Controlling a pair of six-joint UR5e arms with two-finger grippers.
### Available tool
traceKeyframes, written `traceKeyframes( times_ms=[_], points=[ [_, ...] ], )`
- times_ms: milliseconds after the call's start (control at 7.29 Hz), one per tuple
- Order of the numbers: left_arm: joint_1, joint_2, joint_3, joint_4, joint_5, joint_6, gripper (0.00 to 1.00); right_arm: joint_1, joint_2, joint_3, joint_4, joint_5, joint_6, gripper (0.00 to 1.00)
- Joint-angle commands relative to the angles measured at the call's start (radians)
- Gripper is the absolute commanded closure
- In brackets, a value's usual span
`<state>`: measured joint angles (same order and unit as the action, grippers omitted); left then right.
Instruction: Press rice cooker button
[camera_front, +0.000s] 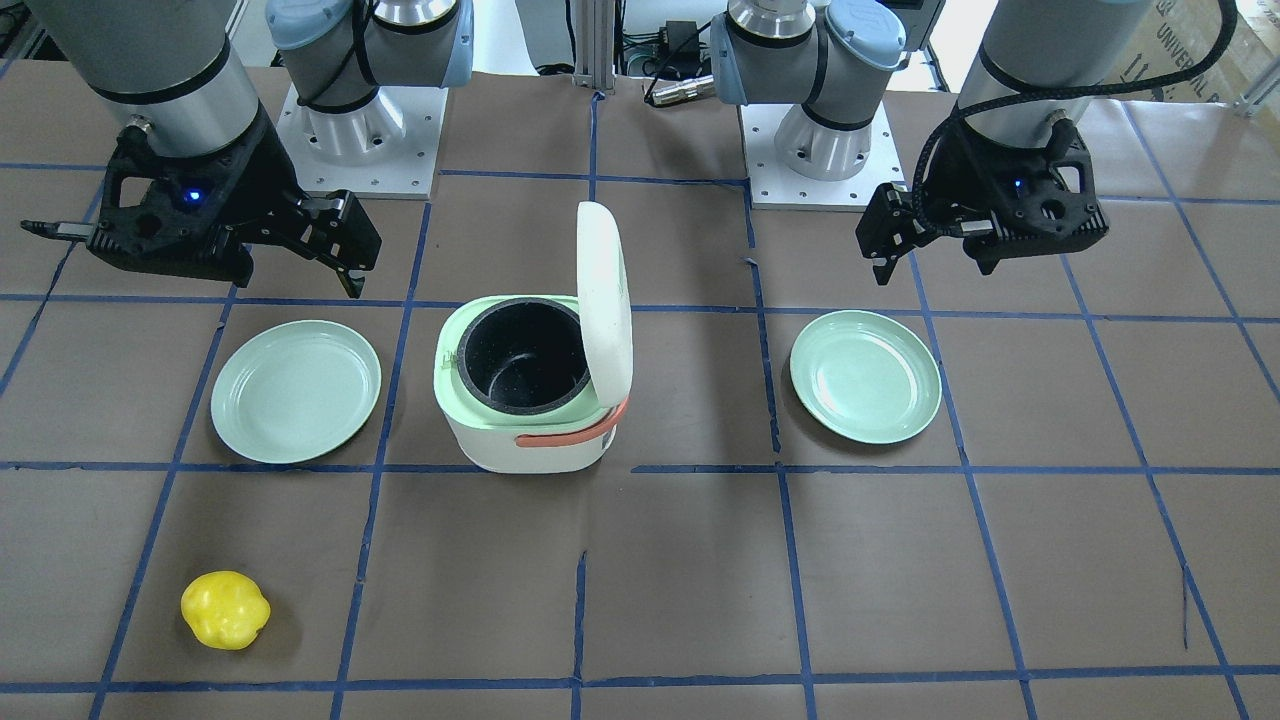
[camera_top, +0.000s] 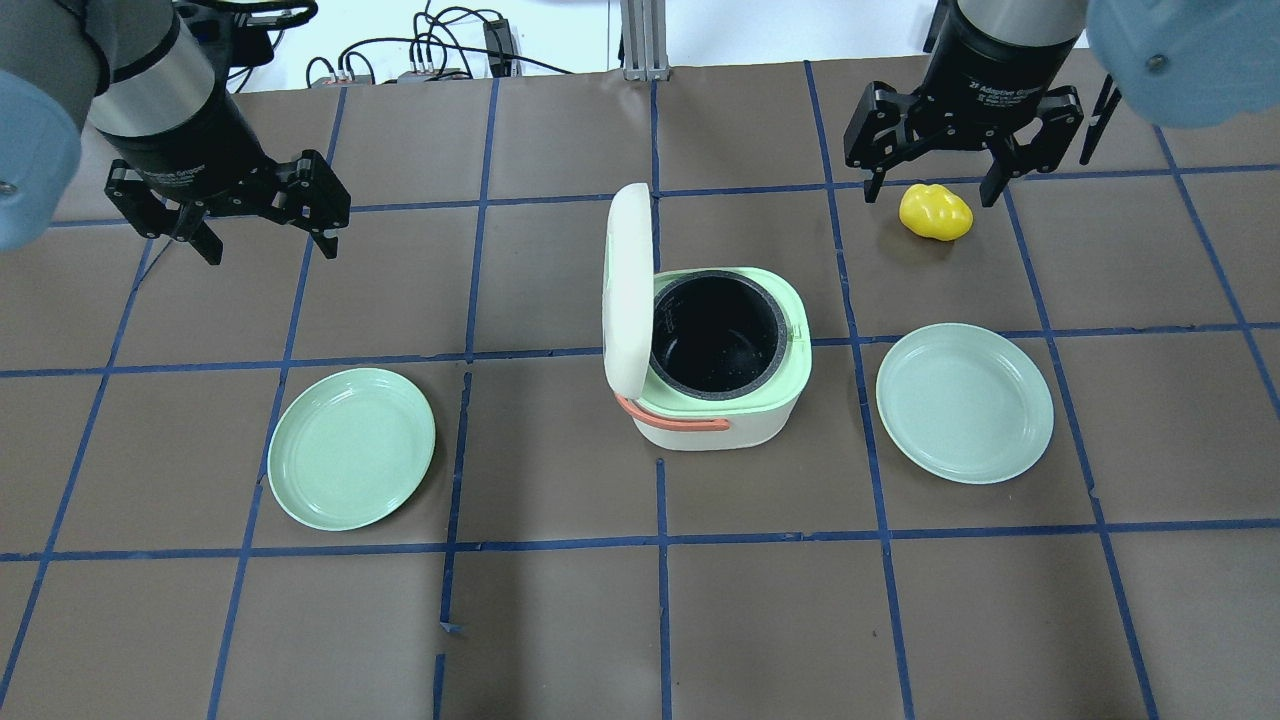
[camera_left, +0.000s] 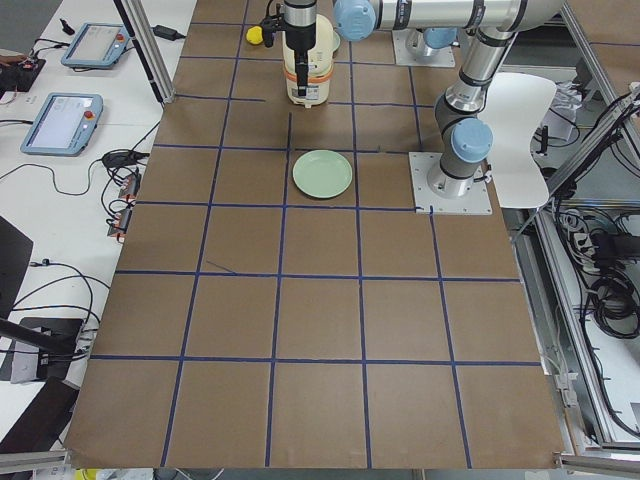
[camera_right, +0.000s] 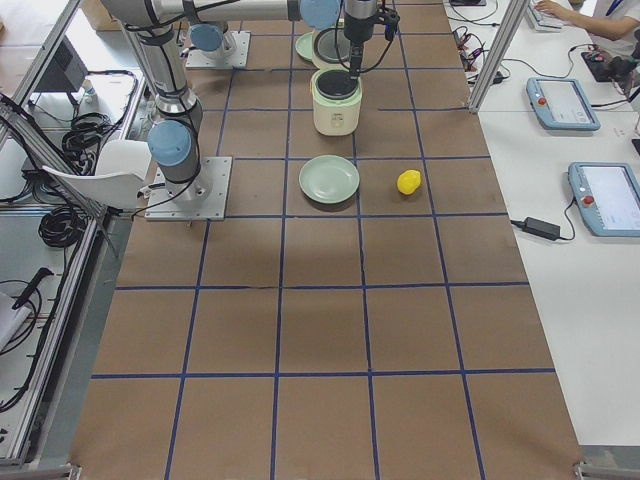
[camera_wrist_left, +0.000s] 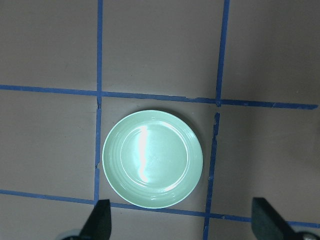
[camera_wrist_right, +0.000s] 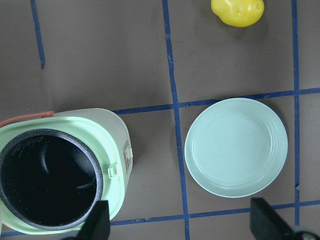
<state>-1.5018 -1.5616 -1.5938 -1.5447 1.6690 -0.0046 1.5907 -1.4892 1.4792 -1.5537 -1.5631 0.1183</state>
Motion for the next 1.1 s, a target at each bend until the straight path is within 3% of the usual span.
traceKeyframes(
  times_ms=[0, 961],
  points=[
    [0.0, 0.0, 0.0, 0.0, 0.0, 0.0, 0.0, -0.005, 0.001, 0.004, 0.0, -0.002, -0.006, 0.0],
    [0.0, 0.0, 0.0, 0.0, 0.0, 0.0, 0.0, -0.003, 0.006, -0.01, -0.002, 0.001, -0.006, 0.0]
  ],
)
